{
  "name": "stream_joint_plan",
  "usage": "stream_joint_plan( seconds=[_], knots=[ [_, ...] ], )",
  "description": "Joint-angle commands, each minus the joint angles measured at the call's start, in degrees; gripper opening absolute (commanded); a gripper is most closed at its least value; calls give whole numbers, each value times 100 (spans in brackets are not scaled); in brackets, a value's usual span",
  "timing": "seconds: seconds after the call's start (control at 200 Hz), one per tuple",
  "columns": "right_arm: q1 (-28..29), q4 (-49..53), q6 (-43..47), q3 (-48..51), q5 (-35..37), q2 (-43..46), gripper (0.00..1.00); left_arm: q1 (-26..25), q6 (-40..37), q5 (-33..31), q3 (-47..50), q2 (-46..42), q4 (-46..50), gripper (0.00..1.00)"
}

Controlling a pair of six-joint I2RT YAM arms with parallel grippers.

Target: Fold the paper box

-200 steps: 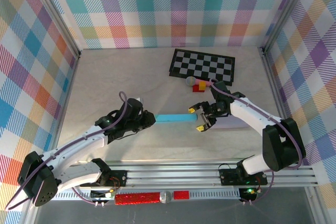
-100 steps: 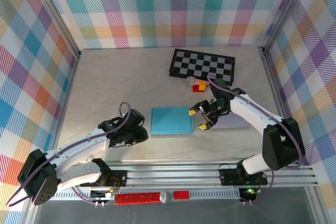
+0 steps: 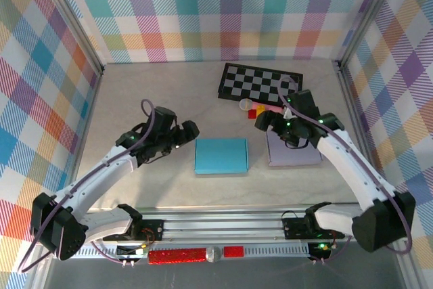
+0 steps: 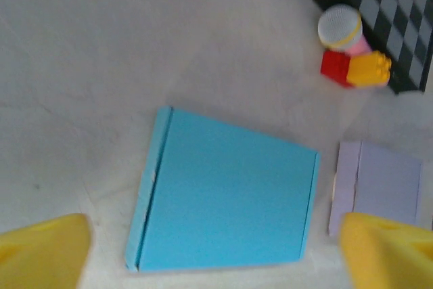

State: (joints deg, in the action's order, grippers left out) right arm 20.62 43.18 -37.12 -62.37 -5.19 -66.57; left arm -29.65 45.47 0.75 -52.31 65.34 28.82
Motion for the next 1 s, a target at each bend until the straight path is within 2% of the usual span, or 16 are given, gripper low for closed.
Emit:
stream_joint_plan(
  seconds=[0.0,0.1,0.155,0.235,0.385,0.455,0.555,0.78,0.83,0.995],
  knots=[
    [-32,301,520,-102,1349,485,99,424,-417,-1,-103,-255,-341,100],
    [-32,502,387,-42,2907,759,99,624,-964,-337,-238,-309,-411,100],
    [-64,222,729,246,3461,896,99,636,-1251,-756,-317,-276,-315,100],
    [-76,-1089,1849,1051,3562,1284,99,636,-1286,-1697,-374,-216,-127,100],
    [-100,-3392,3091,2710,3865,1986,99,627,-920,-3854,17,-414,-23,100],
    [-166,-3996,3422,3215,3903,1907,99,653,-1179,-4338,398,-583,-463,100],
    [-618,-4431,3317,3624,3319,1411,99,684,-2128,-4337,974,-678,-1586,100],
    [-1142,-5761,3103,3950,2764,90,99,899,-2593,-3709,1142,-3,-1806,100],
    [-1202,-5845,3169,3822,2637,-199,99,930,-2721,-3616,1191,148,-1979,100],
    [-1428,-7310,3459,3774,2188,-936,99,1062,-3204,-3300,1375,575,-2742,100]
  ],
)
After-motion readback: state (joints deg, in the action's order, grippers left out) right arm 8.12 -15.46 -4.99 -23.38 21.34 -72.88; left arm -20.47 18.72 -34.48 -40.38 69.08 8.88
